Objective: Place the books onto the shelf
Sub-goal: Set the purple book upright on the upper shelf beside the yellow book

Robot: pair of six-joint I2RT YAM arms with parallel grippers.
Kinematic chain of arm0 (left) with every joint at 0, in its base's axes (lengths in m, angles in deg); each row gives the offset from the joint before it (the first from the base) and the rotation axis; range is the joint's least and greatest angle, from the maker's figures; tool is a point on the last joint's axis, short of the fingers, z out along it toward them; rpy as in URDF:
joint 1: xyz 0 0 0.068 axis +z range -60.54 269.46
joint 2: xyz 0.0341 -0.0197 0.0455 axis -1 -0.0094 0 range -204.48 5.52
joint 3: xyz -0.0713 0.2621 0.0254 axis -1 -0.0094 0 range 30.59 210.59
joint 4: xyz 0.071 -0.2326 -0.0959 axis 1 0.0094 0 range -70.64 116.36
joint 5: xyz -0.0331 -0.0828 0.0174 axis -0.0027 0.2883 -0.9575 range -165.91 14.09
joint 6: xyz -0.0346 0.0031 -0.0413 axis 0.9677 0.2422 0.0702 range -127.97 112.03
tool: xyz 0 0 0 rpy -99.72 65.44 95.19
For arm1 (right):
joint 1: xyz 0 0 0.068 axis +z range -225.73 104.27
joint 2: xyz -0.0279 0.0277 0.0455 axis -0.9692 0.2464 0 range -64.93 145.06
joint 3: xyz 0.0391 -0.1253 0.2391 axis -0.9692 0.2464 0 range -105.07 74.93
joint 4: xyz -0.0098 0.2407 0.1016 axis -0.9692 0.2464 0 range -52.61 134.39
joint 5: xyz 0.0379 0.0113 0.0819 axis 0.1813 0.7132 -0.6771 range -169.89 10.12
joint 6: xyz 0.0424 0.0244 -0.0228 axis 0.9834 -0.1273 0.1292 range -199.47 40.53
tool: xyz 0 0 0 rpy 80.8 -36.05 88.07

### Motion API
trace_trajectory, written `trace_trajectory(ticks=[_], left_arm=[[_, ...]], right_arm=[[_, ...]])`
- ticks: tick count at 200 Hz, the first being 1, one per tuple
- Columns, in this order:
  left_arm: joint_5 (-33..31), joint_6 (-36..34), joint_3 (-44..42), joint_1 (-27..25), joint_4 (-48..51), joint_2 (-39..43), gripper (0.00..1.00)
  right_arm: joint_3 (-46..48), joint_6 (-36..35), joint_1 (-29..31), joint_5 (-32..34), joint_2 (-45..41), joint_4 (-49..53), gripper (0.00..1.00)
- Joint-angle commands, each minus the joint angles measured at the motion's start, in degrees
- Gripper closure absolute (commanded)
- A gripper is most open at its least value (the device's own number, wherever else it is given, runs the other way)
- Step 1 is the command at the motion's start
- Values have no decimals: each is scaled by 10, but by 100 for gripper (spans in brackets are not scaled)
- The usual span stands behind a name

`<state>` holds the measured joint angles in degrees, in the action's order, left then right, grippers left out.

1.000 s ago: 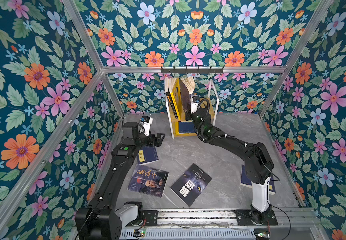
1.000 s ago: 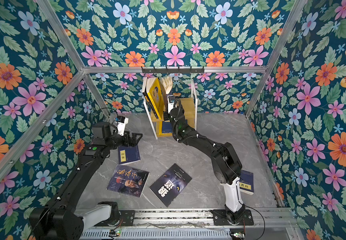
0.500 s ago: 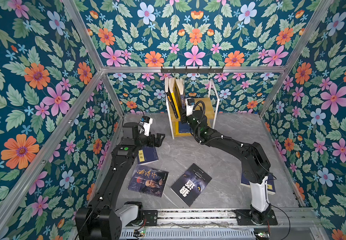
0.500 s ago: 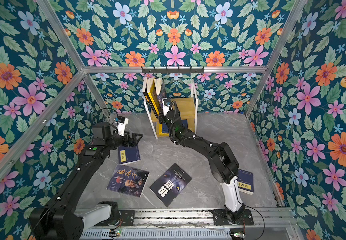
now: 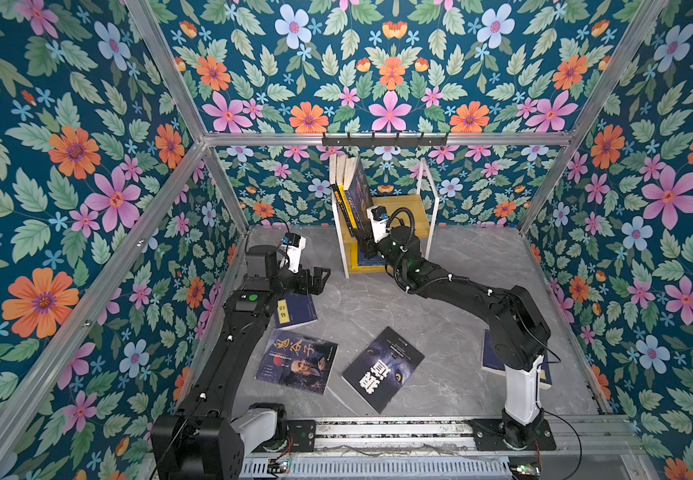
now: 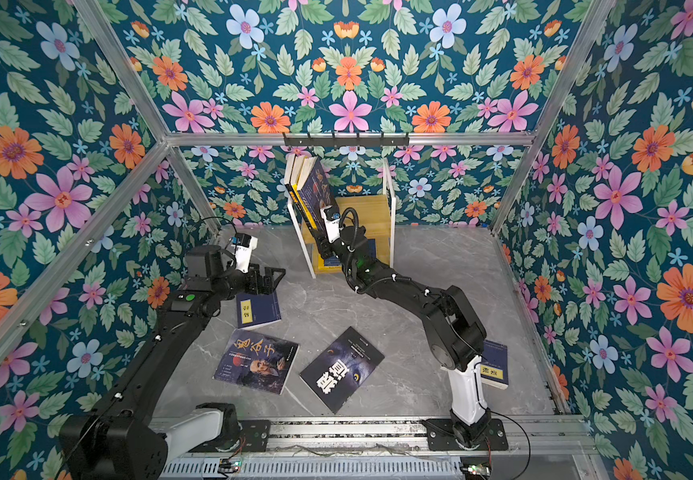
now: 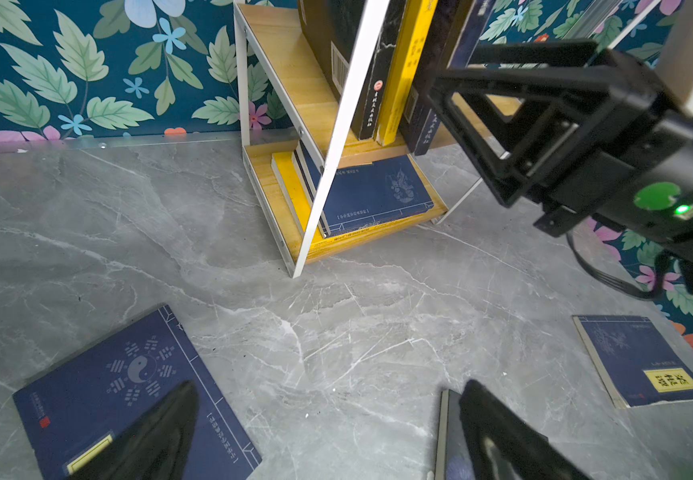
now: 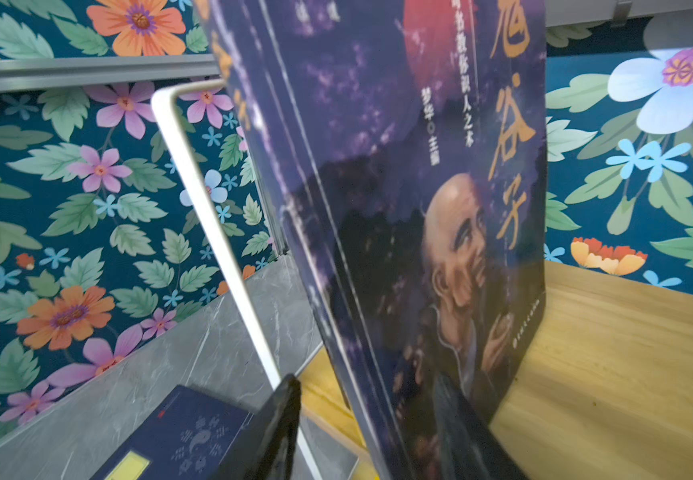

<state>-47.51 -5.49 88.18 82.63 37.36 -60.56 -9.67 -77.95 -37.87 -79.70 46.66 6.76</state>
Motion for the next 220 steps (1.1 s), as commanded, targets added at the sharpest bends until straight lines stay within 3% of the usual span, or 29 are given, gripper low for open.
trace_trajectory(ticks=[1, 27, 44, 88, 220], left_arm=[[-4, -5, 1, 1, -7, 0, 0], [-1, -3, 0, 1, -9, -2, 0], [0, 0, -1, 1, -10, -3, 0], [3, 5, -4, 10, -14, -4, 0], [3, 14, -6, 13, -17, -12, 0]], right_arm=[[33, 13, -16, -76, -32, -47, 42], [56, 28, -49, -181, -58, -14, 33], [42, 35, -74, -253, -54, 33, 17], [-52, -5, -101, -377, 7, 175, 18], [-287, -58, -124, -458, 166, 334, 24]])
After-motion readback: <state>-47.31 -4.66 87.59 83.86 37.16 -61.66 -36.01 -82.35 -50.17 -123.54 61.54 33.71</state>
